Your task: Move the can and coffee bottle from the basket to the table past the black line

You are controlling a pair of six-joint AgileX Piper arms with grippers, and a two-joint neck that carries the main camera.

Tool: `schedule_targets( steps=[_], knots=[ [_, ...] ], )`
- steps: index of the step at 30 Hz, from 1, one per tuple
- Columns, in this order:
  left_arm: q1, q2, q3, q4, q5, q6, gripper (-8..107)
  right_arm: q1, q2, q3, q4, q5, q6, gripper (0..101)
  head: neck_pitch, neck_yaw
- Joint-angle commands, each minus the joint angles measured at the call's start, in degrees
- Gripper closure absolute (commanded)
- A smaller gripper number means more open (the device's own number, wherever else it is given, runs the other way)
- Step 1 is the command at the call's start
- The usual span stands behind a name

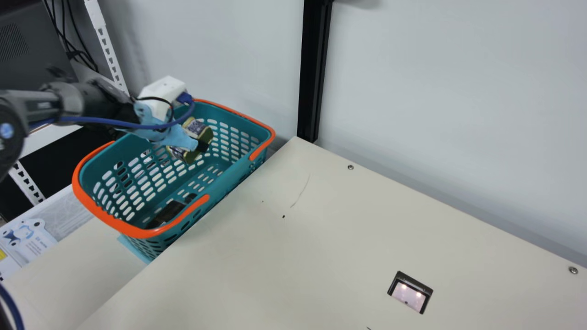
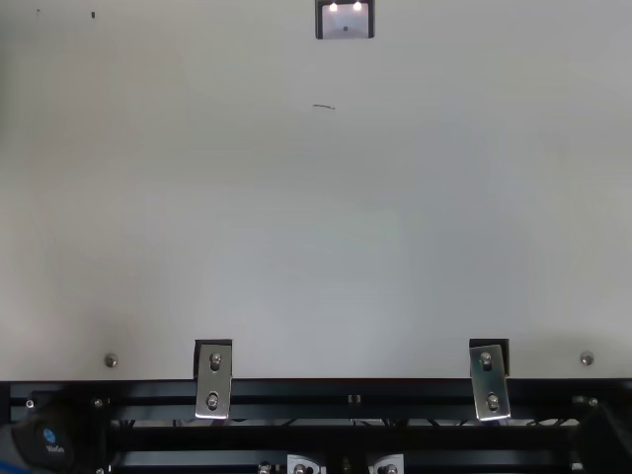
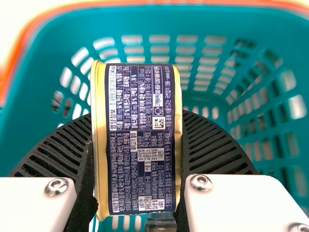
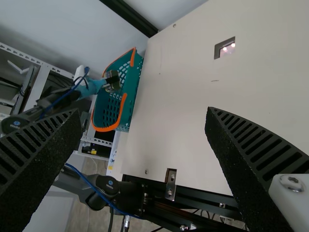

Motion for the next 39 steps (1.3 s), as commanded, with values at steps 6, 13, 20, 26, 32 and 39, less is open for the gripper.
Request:
schedule_targets(
  steps=[6, 13, 20, 26, 32, 39],
  knots=[
    [1.91, -17.02, 9.77, -16.63, 1.20, 4.40, 89, 0.00, 0.00, 0.00, 0.00, 0.00, 0.00, 0, -1.72, 0.88],
    [1.43, -30.21, 17.70, -22.41, 2.01, -1.58, 89, 0.00, 0.00, 0.00, 0.00, 0.00, 0.00, 0, -1.72, 0.88],
    [-0.99, -41.62, 24.01, -19.19, 5.57, -18.01, 89, 0.00, 0.00, 0.00, 0.00, 0.00, 0.00, 0, -1.72, 0.88],
    [-2.76, -49.38, 26.27, -14.77, 12.42, -35.79, 89, 0.00, 0.00, 0.00, 0.00, 0.00, 0.00, 0, -1.72, 0.88],
    [-3.84, -55.24, 26.47, -13.17, 20.77, -51.59, 89, 0.00, 0.00, 0.00, 0.00, 0.00, 0.00, 0, -1.72, 0.88],
    [-4.17, -59.94, 26.45, -15.92, 29.67, -66.44, 89, 0.00, 0.00, 0.00, 0.00, 0.00, 0.00, 0, -1.72, 0.88]
  ],
)
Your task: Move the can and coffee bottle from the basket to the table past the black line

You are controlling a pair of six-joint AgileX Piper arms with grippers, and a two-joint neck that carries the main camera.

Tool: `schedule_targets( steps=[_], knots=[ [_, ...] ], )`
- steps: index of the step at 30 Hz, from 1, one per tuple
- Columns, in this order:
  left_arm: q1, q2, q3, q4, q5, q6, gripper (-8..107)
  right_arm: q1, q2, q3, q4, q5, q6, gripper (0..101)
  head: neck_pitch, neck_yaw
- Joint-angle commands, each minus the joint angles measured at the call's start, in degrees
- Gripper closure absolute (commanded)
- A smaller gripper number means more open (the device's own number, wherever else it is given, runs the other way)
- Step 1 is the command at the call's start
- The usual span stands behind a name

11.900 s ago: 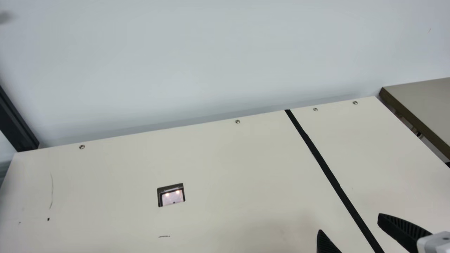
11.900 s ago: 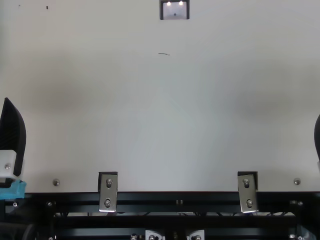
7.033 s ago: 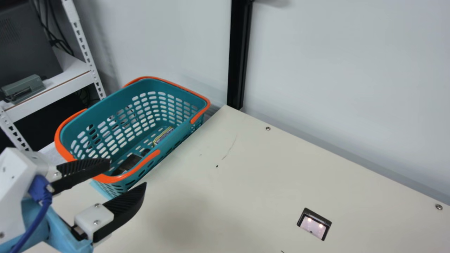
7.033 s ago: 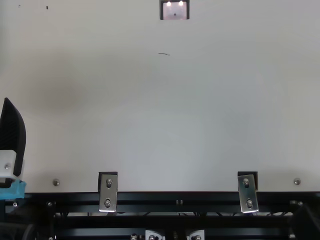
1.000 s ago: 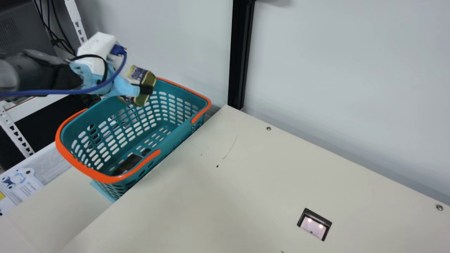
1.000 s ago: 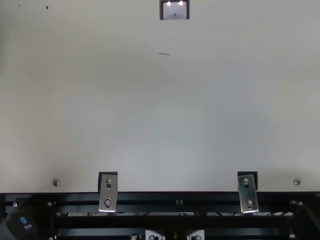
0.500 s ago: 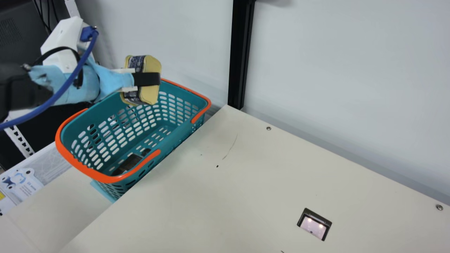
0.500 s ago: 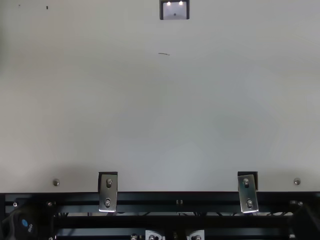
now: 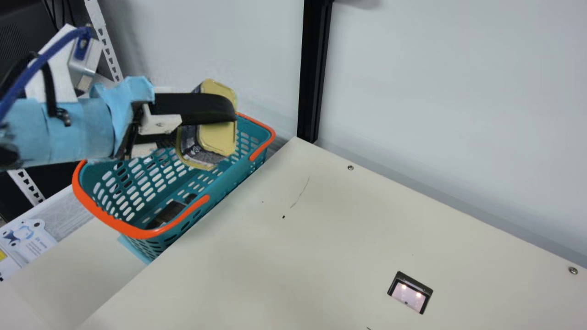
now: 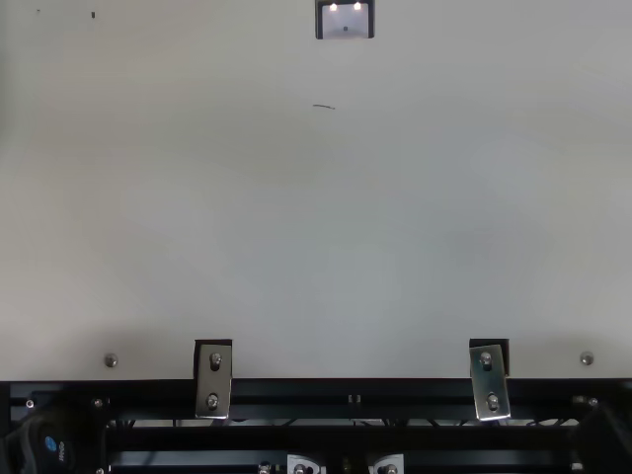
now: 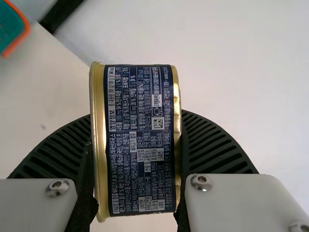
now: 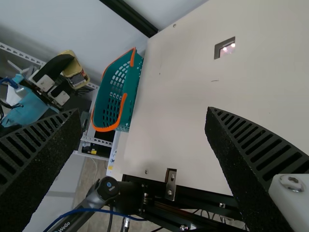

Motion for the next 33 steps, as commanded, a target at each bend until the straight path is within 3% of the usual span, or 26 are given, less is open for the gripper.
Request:
schedule_targets(
  steps=[1, 15, 26, 33],
  knots=[
    [0.04, -1.32, 0.02, -1.34, 3.87, -10.37, 89, 0.00, 0.00, 0.00, 0.00, 0.00, 0.00, 0, -1.42, 0.88],
    [1.29, -7.74, 0.82, -9.52, 14.92, -33.71, 89, 0.00, 0.00, 0.00, 0.00, 0.00, 0.00, 0, -1.42, 0.88],
    [-3.18, -11.75, 2.25, -12.98, 14.90, -52.81, 89, 0.00, 0.00, 0.00, 0.00, 0.00, 0.00, 0, -1.42, 0.88],
    [-6.28, -14.02, 0.43, -13.34, 13.92, -61.12, 89, 0.00, 0.00, 0.00, 0.00, 0.00, 0.00, 0, -1.42, 0.88]
  ],
)
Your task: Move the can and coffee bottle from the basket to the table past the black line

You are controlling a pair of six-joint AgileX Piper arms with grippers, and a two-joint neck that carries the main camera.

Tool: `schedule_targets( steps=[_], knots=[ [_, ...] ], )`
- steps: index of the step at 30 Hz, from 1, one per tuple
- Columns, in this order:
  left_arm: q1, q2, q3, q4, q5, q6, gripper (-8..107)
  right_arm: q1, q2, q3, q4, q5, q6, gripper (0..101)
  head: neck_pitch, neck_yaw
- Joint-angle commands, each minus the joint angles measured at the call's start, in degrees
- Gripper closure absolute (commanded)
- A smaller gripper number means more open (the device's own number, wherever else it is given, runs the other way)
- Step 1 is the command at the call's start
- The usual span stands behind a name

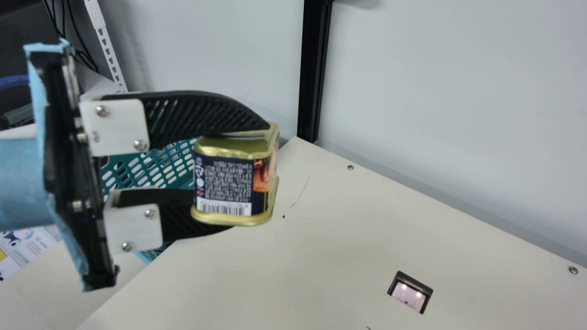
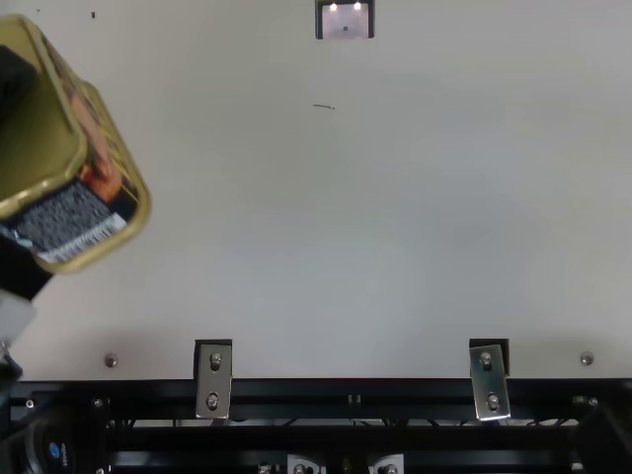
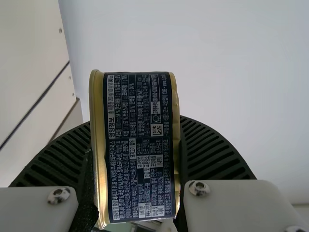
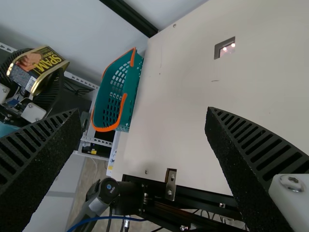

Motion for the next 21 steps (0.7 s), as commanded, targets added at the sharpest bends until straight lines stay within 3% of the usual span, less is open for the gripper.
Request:
schedule_targets(
  steps=[1, 8, 21],
  knots=[
    [-1.29, -0.82, -0.87, 0.28, -0.43, -3.63, 89, 0.00, 0.00, 0.00, 0.00, 0.00, 0.00, 0, -1.42, 0.88],
    [-5.40, -2.87, -4.05, 3.15, -1.77, -7.71, 89, 0.00, 0.00, 0.00, 0.00, 0.00, 0.00, 0, -1.42, 0.88],
    [-5.35, -2.84, -4.08, 3.14, -1.64, -7.65, 89, 0.00, 0.00, 0.00, 0.00, 0.00, 0.00, 0, -1.42, 0.88]
  ],
)
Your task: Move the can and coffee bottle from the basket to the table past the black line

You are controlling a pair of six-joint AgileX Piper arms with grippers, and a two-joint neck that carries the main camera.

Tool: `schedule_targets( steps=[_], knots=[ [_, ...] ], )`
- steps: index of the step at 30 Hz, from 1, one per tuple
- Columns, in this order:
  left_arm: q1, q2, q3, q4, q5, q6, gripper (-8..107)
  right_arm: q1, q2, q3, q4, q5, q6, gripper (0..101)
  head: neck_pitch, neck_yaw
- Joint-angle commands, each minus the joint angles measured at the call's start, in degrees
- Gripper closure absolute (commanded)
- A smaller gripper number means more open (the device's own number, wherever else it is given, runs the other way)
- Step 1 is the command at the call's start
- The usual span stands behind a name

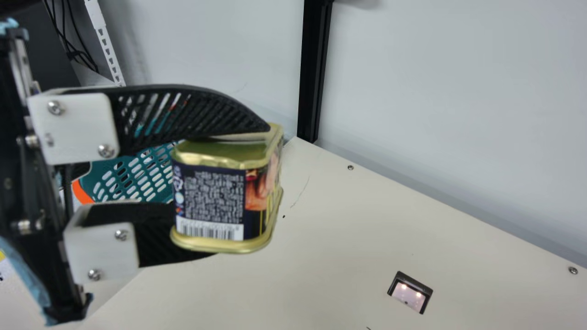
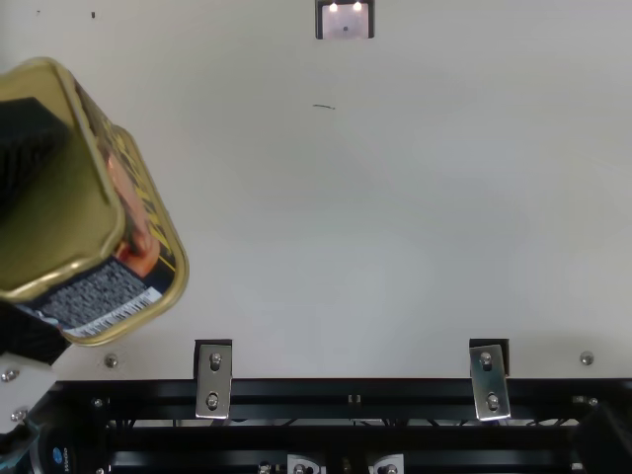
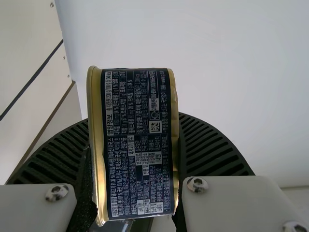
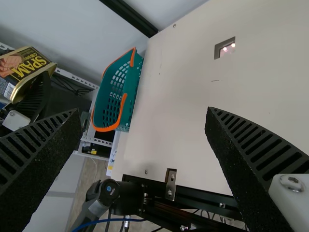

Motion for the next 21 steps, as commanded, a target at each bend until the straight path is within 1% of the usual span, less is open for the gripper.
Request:
schedule_targets(
  steps=[1, 21],
  knots=[
    [0.00, 0.00, 0.00, 0.00, 0.00, 0.00, 89, 0.00, 0.00, 0.00, 0.00, 0.00, 0.00, 0, -1.72, 0.88],
    [0.45, 0.28, 0.40, -0.49, 0.24, 0.88, 89, 0.00, 0.00, 0.00, 0.00, 0.00, 0.00, 0, -1.72, 0.88]
  ],
)
